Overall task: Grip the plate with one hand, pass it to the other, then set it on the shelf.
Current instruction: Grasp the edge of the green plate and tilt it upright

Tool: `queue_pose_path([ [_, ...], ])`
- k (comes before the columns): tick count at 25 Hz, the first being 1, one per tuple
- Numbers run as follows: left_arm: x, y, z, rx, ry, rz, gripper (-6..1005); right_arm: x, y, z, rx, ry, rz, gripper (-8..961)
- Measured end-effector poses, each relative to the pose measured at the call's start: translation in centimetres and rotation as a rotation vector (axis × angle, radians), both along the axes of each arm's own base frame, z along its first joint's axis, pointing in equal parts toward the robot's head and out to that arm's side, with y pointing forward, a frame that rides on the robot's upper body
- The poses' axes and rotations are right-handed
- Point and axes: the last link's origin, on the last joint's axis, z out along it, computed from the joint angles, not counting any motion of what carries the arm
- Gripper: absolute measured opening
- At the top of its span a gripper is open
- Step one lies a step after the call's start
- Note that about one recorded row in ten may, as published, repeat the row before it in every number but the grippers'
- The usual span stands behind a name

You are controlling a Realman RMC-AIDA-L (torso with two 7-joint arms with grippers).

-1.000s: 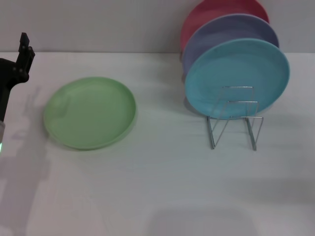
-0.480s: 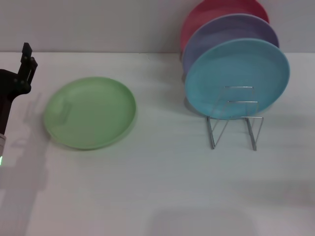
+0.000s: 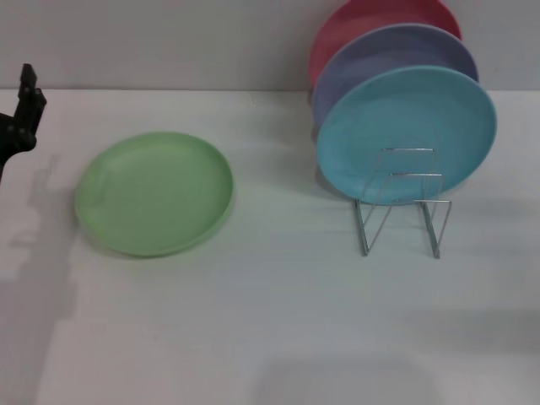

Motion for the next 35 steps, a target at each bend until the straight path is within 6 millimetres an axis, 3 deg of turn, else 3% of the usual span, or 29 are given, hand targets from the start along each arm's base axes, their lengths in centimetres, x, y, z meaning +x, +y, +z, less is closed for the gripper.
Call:
queue_pose_path([
  [35,-1.0,0.4,0.6,0.037,0.124,0.062,752,0.1,-0.2,-0.9,-0.013,0.024,-0.014,684],
])
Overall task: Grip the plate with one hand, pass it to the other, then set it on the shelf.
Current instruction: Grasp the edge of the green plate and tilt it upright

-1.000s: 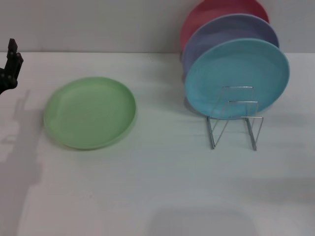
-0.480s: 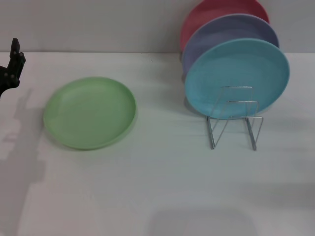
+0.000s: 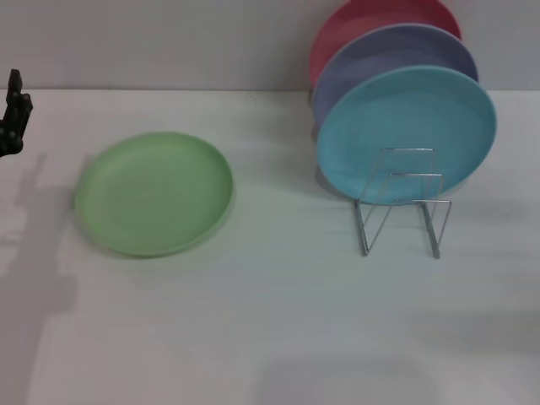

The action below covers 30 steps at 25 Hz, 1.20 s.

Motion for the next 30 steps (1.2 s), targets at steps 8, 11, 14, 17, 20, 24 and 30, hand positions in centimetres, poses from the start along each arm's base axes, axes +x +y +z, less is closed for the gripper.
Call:
queue_pose_path([
  [8,-1.3,3.6,1.3,-0.020,0.071,0.262,751,-0.2,0.5,0.1,-0.005,0.001,0.003,683],
  [11,-1.5,5.5,2.2,-0.089,0.069,0.384,751,-0.3,0.6,0.1,-0.005,0.001,0.007,683],
  [14,-1.0,6.5,3.3,-0.141,-0.049,0.420,751,-0.3,0.7,0.1,-0.006,0.000,0.009,683],
  [17,0.1,7.1,4.5,-0.223,-0.158,0.423,751,-0.4,0.9,0.1,-0.006,0.000,0.012,683],
  [20,1.2,7.4,5.1,-0.300,-0.201,0.412,751,-0.5,0.9,0.1,-0.006,0.000,0.014,683],
  [24,3.8,7.8,6.0,-0.560,-0.280,0.401,751,-0.6,1.0,0.1,-0.006,0.000,0.017,683],
  [30,5.8,8.1,7.0,-0.821,-0.321,0.543,751,-0.7,1.3,0.4,-0.004,-0.005,0.023,683],
])
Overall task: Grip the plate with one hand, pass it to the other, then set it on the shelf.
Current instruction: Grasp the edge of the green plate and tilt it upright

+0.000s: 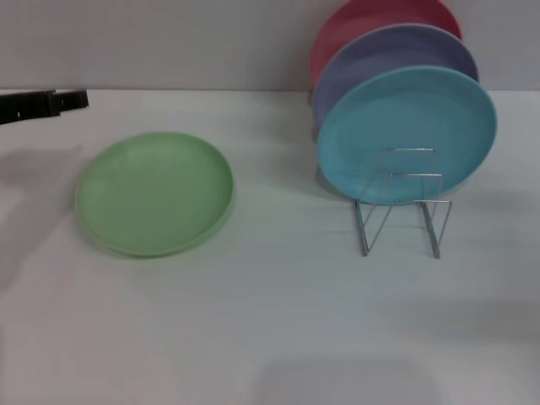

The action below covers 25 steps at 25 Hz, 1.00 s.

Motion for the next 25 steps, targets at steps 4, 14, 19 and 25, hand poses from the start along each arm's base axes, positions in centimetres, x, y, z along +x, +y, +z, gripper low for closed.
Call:
queue_pose_path([
  [4,1.0,0.1,0.0,-0.056,0.059,0.058,751,-0.1,0.2,0.1,0.001,-0.003,0.004,683],
  [14,2.5,1.6,-2.0,-0.173,0.202,0.219,750,-0.1,0.4,0.5,0.003,-0.014,0.007,683],
  [19,2.4,2.3,-3.7,-0.238,0.257,0.268,750,0.1,0.4,0.6,-0.006,-0.015,0.003,682],
  [25,1.9,2.6,-4.8,-0.270,0.268,0.292,750,0.4,0.4,0.6,-0.015,-0.012,-0.011,682],
])
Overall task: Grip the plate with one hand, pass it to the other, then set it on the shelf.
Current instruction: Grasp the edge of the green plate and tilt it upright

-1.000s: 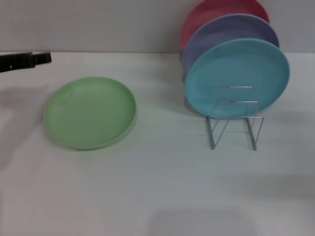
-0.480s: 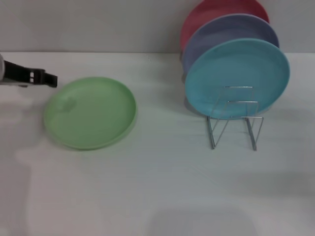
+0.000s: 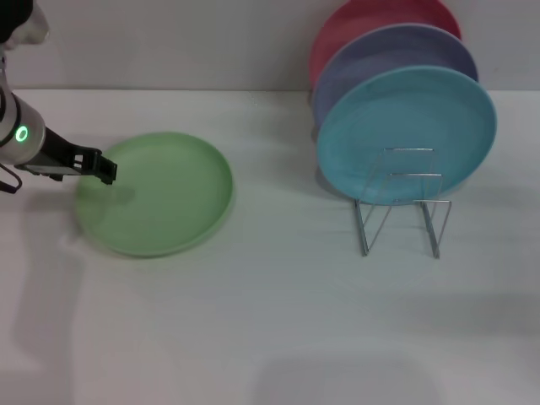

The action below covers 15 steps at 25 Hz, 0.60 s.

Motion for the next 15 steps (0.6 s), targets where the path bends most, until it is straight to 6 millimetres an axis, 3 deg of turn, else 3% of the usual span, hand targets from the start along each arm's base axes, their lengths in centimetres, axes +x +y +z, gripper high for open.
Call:
queue_pose_path([
  [15,-2.6,0.5,0.0,0.045,-0.015,0.068,749,0.1,-0.4,-0.3,-0.006,0.002,0.001,682],
])
